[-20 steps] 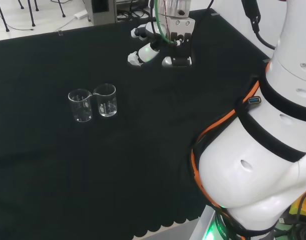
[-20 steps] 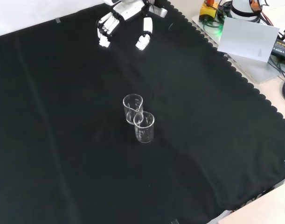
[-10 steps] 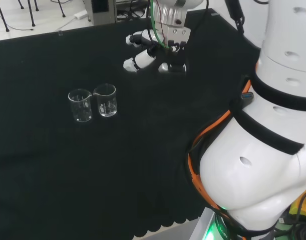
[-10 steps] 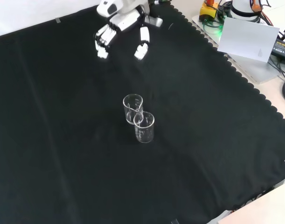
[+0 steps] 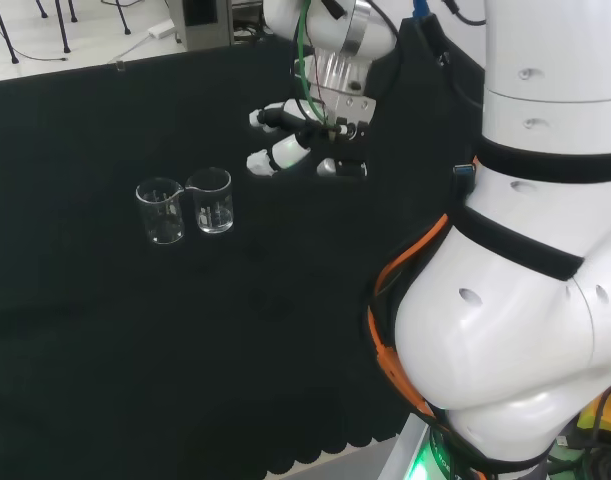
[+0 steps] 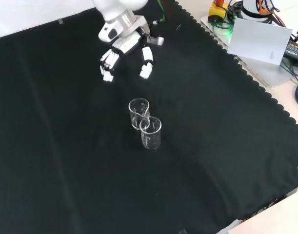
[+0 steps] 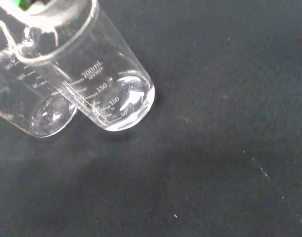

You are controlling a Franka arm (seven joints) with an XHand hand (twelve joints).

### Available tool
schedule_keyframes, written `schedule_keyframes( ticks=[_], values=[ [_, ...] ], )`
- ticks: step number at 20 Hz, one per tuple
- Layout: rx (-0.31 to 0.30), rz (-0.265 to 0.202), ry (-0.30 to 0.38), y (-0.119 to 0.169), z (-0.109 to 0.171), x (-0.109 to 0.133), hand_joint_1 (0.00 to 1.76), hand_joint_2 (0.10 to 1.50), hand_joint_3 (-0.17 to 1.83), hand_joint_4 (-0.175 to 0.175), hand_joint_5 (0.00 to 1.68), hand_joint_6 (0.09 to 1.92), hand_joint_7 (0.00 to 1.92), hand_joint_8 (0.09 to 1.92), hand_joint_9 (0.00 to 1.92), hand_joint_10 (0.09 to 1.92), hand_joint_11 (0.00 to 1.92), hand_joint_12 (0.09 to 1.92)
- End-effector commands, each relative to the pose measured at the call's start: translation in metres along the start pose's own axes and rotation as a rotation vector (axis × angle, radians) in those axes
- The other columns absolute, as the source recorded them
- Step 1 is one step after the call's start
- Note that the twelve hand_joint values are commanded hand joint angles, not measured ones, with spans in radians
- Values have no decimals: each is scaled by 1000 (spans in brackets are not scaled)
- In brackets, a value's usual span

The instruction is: Pick up the beaker on the right.

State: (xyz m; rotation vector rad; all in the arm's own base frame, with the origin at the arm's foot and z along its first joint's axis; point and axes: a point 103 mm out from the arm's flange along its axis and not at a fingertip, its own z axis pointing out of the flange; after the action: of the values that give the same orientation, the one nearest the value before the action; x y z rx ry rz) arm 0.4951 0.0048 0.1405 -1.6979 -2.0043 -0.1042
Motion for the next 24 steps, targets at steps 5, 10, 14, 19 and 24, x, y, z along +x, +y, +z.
schedule_keyframes(
  ticks=[5,10,14,19,24],
  values=[
    [14,-84,112,21,36,-4,688,534,594,-4,305,87,239,496,273,598,0,921],
    [18,-141,141,23,45,-1,679,531,587,-3,317,87,243,496,277,599,0,912],
    [23,-202,161,22,49,1,673,529,582,-3,321,87,245,496,279,599,0,909],
    [32,-242,186,21,57,6,659,517,572,0,325,87,246,495,276,596,0,907],
    [28,-256,214,23,69,11,671,510,562,1,322,87,248,494,275,593,0,915]
  ],
)
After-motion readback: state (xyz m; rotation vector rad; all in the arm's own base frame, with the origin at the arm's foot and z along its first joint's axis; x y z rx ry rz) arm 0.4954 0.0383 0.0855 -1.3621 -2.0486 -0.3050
